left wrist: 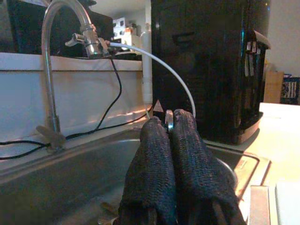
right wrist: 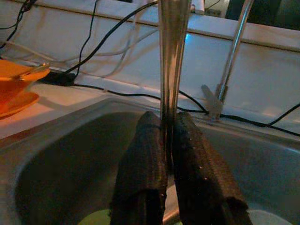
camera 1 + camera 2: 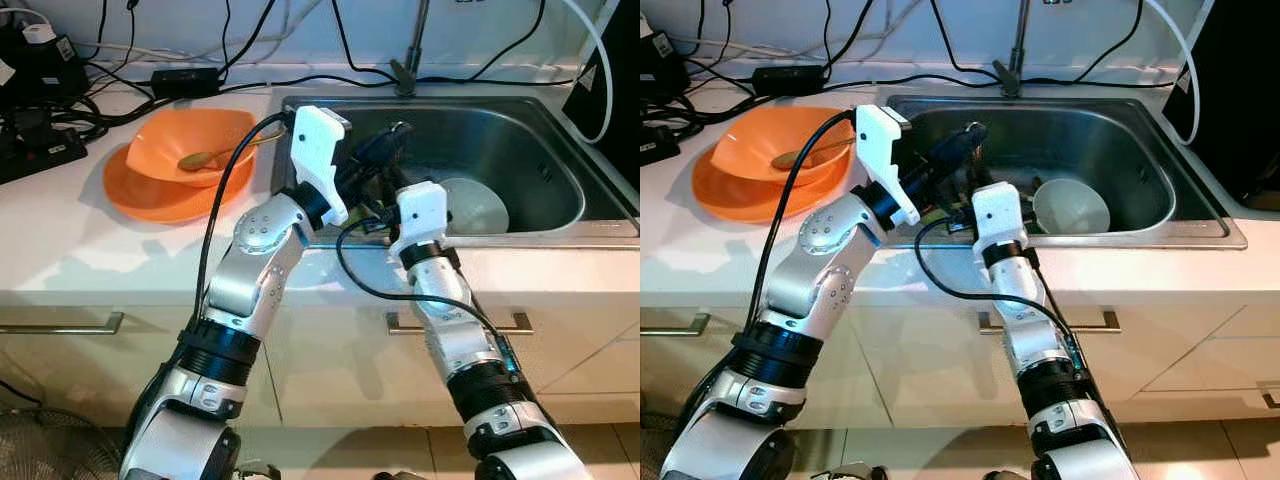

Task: Kitchen organization

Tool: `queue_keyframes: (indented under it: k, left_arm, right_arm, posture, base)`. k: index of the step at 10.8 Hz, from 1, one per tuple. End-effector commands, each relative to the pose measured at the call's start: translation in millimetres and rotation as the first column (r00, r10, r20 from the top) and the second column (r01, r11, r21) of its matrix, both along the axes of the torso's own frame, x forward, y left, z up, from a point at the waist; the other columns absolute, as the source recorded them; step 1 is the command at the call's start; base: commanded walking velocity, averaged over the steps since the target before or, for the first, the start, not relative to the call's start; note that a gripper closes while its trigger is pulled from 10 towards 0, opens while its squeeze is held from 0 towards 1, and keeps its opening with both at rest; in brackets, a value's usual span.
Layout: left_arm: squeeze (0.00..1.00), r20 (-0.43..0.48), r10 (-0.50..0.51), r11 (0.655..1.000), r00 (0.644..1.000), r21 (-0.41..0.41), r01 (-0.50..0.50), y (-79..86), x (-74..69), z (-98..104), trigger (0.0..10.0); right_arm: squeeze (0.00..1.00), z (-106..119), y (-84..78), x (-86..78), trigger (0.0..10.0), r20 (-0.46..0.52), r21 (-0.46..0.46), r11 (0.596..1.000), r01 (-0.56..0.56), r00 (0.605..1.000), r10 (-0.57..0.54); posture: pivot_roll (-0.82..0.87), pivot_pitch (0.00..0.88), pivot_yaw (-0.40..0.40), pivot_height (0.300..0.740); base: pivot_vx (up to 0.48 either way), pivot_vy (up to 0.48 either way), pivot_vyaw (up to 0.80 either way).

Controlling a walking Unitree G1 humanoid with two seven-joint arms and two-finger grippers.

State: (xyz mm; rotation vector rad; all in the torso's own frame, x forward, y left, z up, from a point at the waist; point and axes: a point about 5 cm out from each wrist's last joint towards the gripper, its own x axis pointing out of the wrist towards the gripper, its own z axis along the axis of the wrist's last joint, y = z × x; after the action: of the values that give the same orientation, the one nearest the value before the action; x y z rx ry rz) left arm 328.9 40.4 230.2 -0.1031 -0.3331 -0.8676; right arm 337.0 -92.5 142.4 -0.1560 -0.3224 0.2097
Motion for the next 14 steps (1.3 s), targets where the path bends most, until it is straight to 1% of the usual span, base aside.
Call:
queue_keyframes:
  k: [1,2,7,8,9,10,12,13,14]
  left_arm:
    - [0.00,0.034,0.009,1.000,0.999,-0.011,-0.008,1.0,-0.6,6.3,10.0]
    - [1.00,0.030,0.024,1.000,0.999,-0.014,-0.024,2.1,1.0,5.7,10.0]
    - [1.00,0.031,0.036,0.998,0.999,-0.052,-0.035,3.9,1.5,8.6,10.0]
    - [1.00,0.027,0.035,0.998,0.999,-0.060,-0.033,4.8,1.0,8.2,10.0]
    - [1.00,0.029,0.040,0.997,0.999,-0.066,-0.038,5.6,0.2,7.7,10.0]
    - [0.00,0.036,0.037,0.997,0.999,-0.068,-0.035,5.0,-1.1,7.2,10.0]
    - [0.00,0.023,0.035,0.994,0.999,-0.106,-0.033,7.0,-2.1,7.7,10.0]
    - [0.00,0.006,0.056,0.990,0.998,-0.126,-0.055,12.6,0.0,7.2,10.0]
    - [0.00,-0.021,0.099,0.986,0.995,-0.132,-0.101,21.4,3.5,3.4,10.0]
  right_arm:
    - [0.00,5.6,-5.6,4.5,0.0,0.009,0.029,0.999,0.031,0.999,-0.031]
    - [0.00,5.5,-6.3,4.7,0.0,0.009,0.029,0.999,0.034,0.999,-0.034]
    - [0.00,3.9,-8.7,5.9,0.0,0.002,0.017,0.999,0.042,0.999,-0.042]
    - [0.00,4.4,-9.7,7.4,0.0,0.001,0.015,0.998,0.054,0.999,-0.054]
    - [0.00,6.0,-14.2,13.1,0.0,-0.011,0.013,0.997,0.079,0.997,-0.079]
    - [0.00,8.5,-16.5,17.6,0.0,-0.011,-0.001,0.996,0.090,0.996,-0.090]
    - [0.00,12.7,-19.2,25.5,0.0,-0.018,-0.008,0.994,0.106,0.994,-0.106]
    - [0.00,17.5,-21.1,33.0,0.0,-0.030,-0.014,0.992,0.126,0.991,-0.127]
    - [0.00,19.3,-24.5,40.3,0.0,-0.070,-0.025,0.988,0.154,0.985,-0.156]
  posture:
    - [0.06,0.000,0.021,0.740]
    - [0.06,0.000,0.021,0.740]
    - [0.07,0.000,0.014,0.740]
    - [0.07,0.000,0.014,0.740]
    - [0.07,0.000,0.012,0.740]
    - [0.07,0.000,0.010,0.740]
    - [0.07,0.000,0.008,0.740]
    - [0.08,0.000,0.005,0.740]
    - [0.08,0.000,0.003,0.740]
  base:
    - [0.000,0.000,0.00]
    - [0.000,0.000,0.00]
    - [0.000,0.000,0.00]
    - [0.000,0.000,0.00]
    - [0.000,0.000,0.00]
    - [0.000,0.000,0.00]
    - [0.000,0.000,0.00]
    - [0.000,0.000,0.00]
    - [0.000,0.000,0.00]
